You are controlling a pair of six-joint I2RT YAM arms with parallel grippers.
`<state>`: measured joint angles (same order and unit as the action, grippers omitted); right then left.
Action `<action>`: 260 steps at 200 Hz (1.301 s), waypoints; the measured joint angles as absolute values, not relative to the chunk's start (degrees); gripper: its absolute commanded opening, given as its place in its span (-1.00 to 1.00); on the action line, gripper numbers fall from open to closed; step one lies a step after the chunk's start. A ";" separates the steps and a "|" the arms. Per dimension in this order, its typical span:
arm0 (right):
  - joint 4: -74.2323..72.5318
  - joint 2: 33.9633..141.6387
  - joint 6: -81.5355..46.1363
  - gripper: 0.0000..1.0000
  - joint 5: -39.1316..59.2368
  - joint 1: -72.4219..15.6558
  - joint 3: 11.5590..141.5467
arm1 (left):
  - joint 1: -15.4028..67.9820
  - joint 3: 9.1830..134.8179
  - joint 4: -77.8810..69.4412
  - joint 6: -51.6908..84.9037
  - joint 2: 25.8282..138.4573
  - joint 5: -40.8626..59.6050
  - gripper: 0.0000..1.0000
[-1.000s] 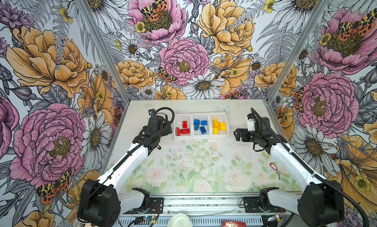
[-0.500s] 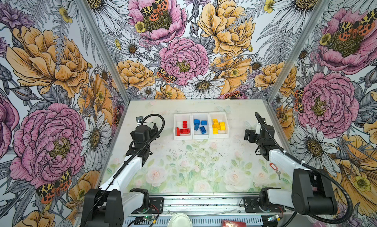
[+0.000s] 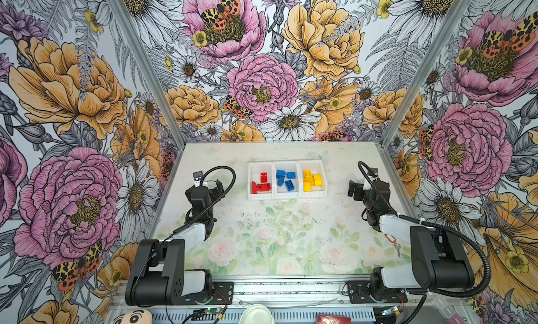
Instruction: Sort the legos into containers by color
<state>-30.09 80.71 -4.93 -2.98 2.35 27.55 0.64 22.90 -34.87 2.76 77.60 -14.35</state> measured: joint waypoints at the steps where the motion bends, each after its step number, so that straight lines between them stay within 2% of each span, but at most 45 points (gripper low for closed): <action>1: -30.15 80.71 -4.91 0.99 -2.98 2.35 27.55 | 0.62 22.90 -35.05 2.76 77.73 -14.33 0.97; 46: -38.65 81.87 -4.84 0.99 -1.96 2.35 24.43 | 0.34 22.22 -45.67 2.50 85.41 -14.02 0.97; 103: -46.70 87.48 -4.60 0.99 -1.87 1.78 21.41 | 0.34 20.97 -52.40 2.35 88.25 -13.91 0.98; 176: -55.64 87.50 -2.90 0.99 -9.61 -2.74 17.52 | 0.34 20.95 -53.98 2.35 88.62 -13.85 0.98; 260: -58.08 87.53 -2.46 0.99 -14.46 -3.09 17.23 | 0.34 20.95 -54.26 2.35 88.62 -13.85 0.98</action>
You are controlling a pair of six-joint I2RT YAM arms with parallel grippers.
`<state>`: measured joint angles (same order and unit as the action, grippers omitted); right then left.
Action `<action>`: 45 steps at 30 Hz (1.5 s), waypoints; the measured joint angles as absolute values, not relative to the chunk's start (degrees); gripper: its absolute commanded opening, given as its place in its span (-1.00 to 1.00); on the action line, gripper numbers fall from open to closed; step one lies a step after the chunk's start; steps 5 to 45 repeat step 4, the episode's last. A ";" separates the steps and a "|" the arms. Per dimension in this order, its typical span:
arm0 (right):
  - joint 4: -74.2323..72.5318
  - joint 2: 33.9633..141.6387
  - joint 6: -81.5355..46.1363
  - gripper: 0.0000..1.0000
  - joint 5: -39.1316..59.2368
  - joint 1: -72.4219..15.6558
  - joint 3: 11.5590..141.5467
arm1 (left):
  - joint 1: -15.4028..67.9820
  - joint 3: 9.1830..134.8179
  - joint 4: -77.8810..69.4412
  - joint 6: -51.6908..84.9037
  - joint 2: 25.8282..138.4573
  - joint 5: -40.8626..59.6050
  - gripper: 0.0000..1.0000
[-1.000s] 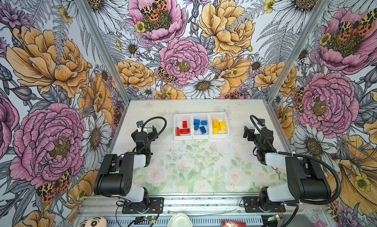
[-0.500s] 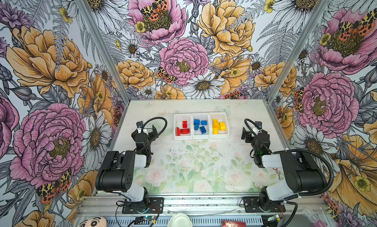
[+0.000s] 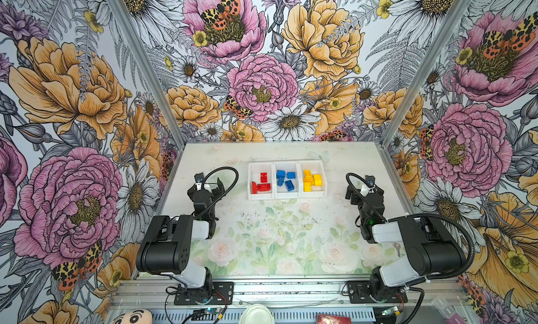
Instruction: Sort the legos into containers by color
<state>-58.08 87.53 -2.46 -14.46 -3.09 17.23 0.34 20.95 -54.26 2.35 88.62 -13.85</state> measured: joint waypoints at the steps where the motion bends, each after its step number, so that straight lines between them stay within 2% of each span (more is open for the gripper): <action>1: -58.06 87.53 -2.46 0.99 -14.72 -3.09 17.23 | 0.34 20.95 -54.28 2.35 88.62 -13.85 0.98; 45: -58.02 87.53 -2.46 0.99 -15.05 -3.09 17.23 | 0.34 20.95 -54.26 2.35 88.62 -13.85 0.98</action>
